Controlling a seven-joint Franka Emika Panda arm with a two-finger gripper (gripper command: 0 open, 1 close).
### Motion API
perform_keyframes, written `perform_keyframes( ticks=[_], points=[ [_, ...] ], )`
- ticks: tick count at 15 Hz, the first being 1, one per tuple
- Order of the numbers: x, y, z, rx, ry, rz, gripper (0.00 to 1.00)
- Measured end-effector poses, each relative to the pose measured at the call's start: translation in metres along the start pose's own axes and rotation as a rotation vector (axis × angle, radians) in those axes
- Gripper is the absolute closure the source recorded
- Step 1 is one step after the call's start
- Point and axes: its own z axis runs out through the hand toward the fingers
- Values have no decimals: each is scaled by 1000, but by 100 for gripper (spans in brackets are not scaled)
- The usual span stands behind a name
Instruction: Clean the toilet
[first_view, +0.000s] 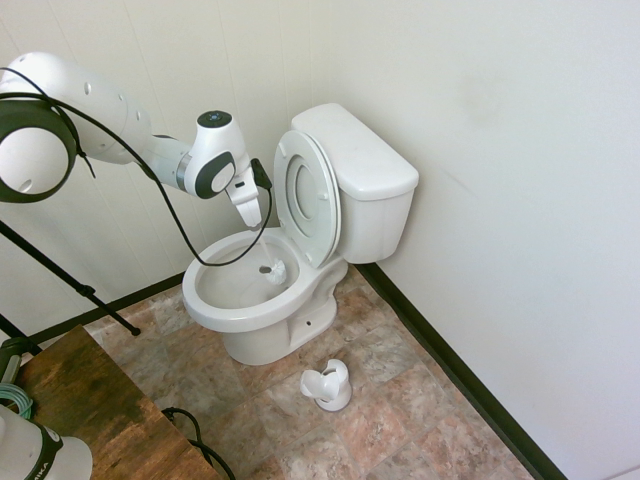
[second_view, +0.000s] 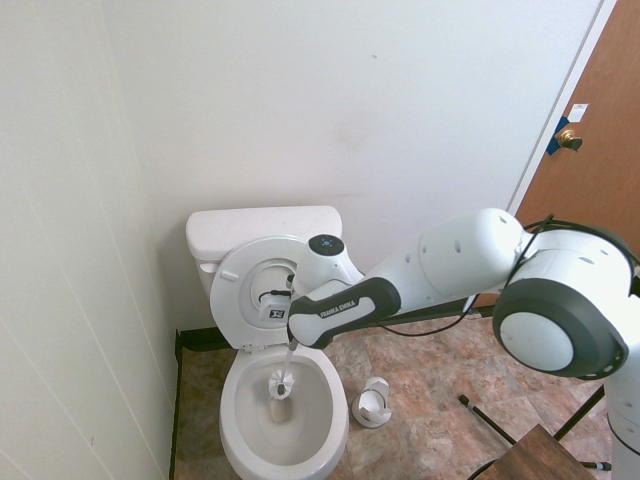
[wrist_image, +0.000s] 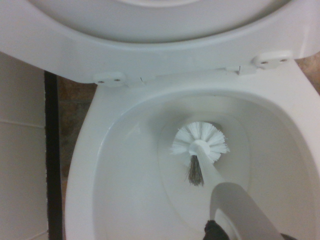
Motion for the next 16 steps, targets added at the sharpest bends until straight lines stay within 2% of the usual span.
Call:
perform_keyframes(
  ticks=[4,16],
  points=[
    [-11,-6,22,-2,20,10,100],
    [-79,-7,43,-17,37,-41,100]
  ],
)
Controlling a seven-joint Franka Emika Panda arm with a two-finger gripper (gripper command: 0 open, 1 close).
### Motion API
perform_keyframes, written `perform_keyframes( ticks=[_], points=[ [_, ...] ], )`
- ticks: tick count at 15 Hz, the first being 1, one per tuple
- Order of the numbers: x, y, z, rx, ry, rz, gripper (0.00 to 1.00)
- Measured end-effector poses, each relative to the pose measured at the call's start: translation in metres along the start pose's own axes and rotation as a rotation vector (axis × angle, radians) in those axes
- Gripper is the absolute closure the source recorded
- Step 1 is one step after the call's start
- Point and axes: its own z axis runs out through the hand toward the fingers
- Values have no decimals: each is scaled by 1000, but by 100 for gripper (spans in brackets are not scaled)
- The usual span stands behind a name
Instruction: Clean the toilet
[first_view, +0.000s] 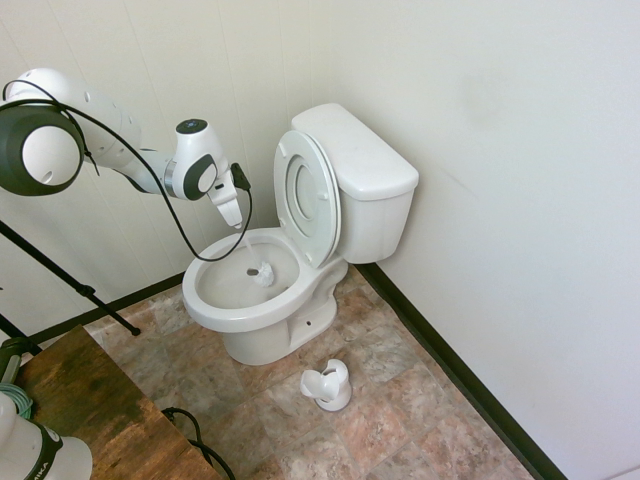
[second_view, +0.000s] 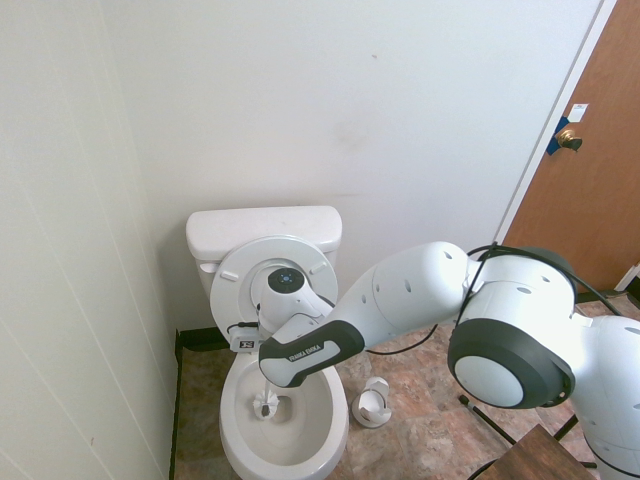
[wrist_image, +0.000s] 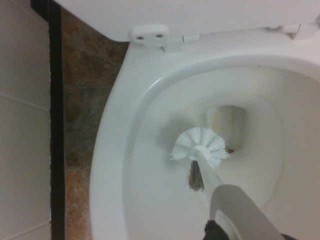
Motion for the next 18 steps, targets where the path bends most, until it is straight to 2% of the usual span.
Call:
perform_keyframes(
  ticks=[5,12,18],
  points=[
    [-11,8,6,-23,-7,-40,100],
    [-17,15,6,-93,-39,-121,100],
    [-29,22,7,-162,-51,-148,100]
  ],
)
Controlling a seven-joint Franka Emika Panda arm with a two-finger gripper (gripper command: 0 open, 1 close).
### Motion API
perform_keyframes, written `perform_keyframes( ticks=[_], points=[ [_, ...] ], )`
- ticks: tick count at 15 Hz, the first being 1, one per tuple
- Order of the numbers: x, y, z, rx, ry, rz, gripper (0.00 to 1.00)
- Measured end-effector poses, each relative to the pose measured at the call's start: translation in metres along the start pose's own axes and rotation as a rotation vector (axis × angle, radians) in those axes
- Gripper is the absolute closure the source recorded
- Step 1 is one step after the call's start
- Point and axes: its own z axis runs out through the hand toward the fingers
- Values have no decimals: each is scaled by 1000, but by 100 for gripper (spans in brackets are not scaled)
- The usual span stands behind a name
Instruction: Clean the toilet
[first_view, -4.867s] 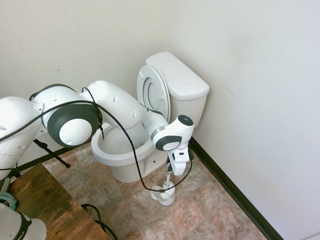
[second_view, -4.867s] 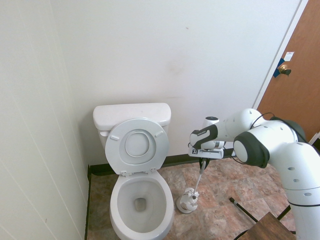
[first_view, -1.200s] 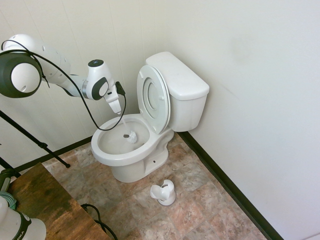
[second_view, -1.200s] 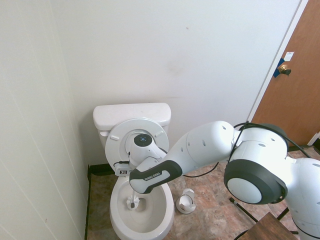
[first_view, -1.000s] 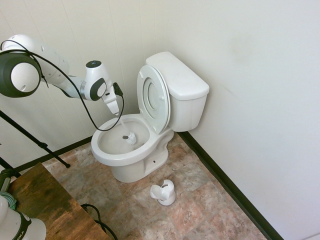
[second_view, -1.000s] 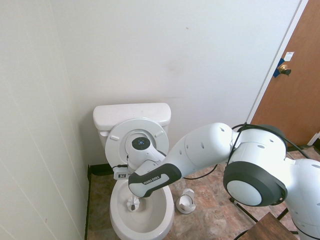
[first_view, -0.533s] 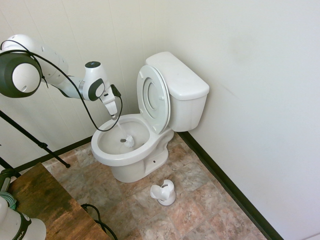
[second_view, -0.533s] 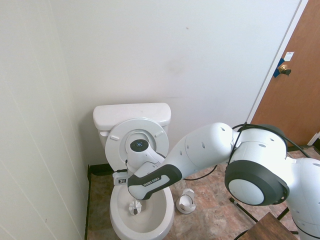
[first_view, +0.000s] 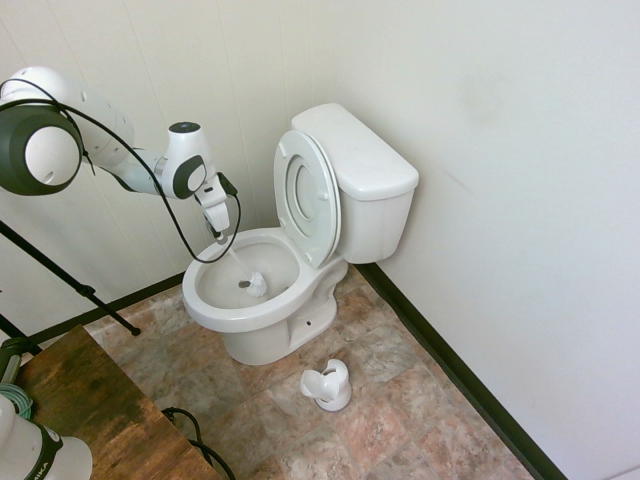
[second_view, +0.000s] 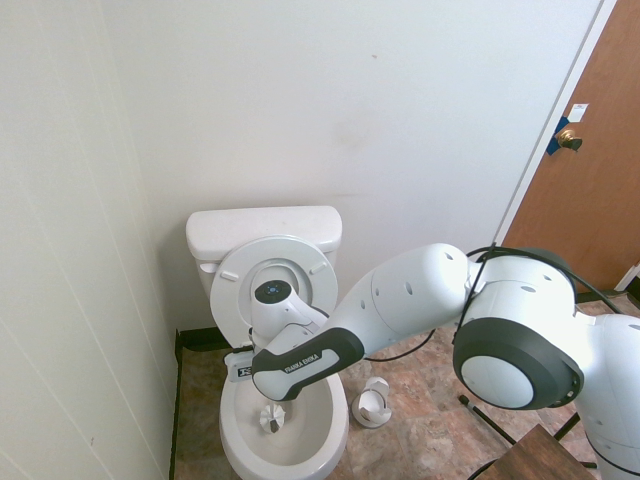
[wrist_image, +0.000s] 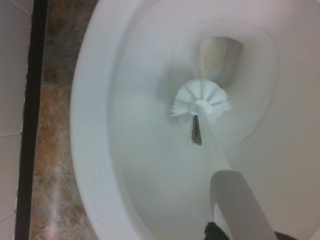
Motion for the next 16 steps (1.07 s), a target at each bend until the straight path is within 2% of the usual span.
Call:
perform_keyframes(
  ticks=[9,16],
  points=[
    [-8,-3,-4,-48,26,18,100],
    [-33,5,0,-34,19,18,100]
  ],
)
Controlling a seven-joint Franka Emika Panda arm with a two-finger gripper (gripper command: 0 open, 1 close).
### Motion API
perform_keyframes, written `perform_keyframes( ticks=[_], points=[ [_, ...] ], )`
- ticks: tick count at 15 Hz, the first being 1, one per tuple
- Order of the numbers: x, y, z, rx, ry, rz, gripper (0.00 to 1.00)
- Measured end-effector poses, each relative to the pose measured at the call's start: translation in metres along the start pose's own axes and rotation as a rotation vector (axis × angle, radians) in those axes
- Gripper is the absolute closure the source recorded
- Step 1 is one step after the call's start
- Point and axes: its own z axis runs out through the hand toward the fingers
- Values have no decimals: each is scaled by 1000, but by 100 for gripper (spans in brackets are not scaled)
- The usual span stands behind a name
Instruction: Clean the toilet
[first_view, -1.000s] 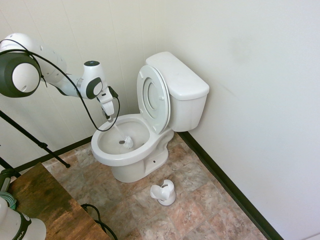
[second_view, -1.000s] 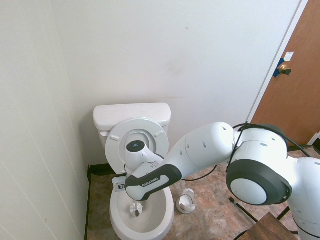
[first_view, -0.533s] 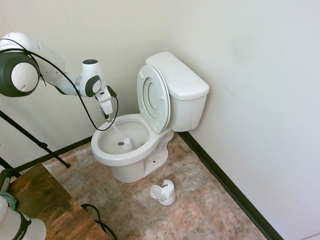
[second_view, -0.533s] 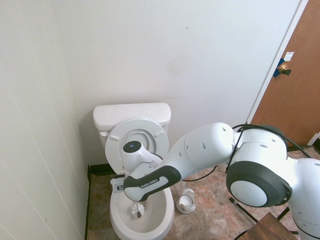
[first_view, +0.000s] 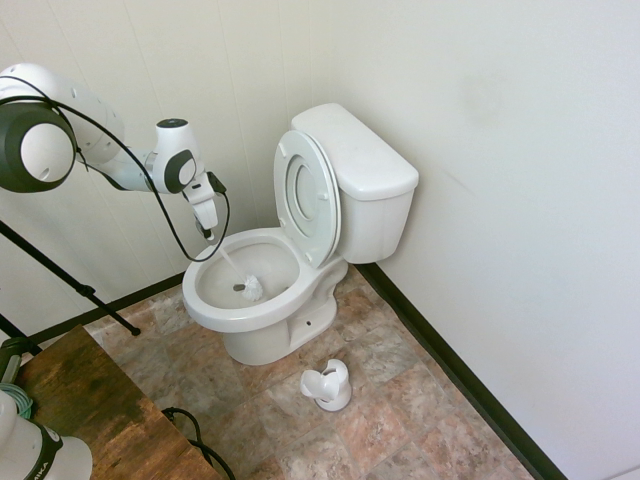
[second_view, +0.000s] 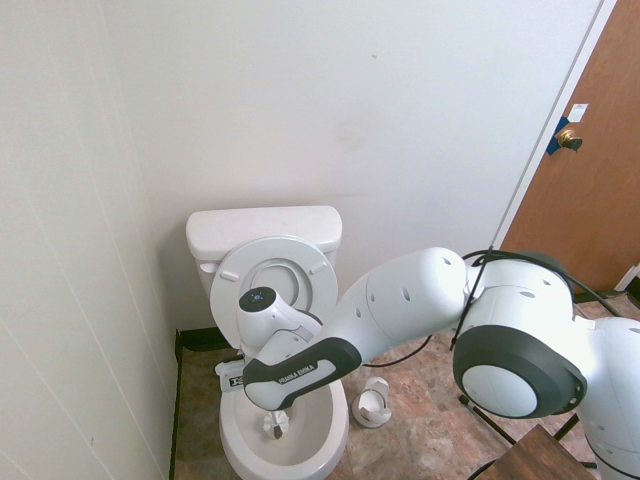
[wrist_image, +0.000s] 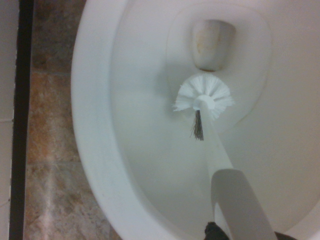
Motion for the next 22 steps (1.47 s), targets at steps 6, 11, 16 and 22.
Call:
perform_keyframes(
  ticks=[6,11,16,22],
  points=[
    [30,52,26,12,-21,55,100],
    [94,97,40,28,-55,116,100],
    [156,89,29,84,-73,173,100],
    [133,15,-3,167,-73,144,100]
  ],
)
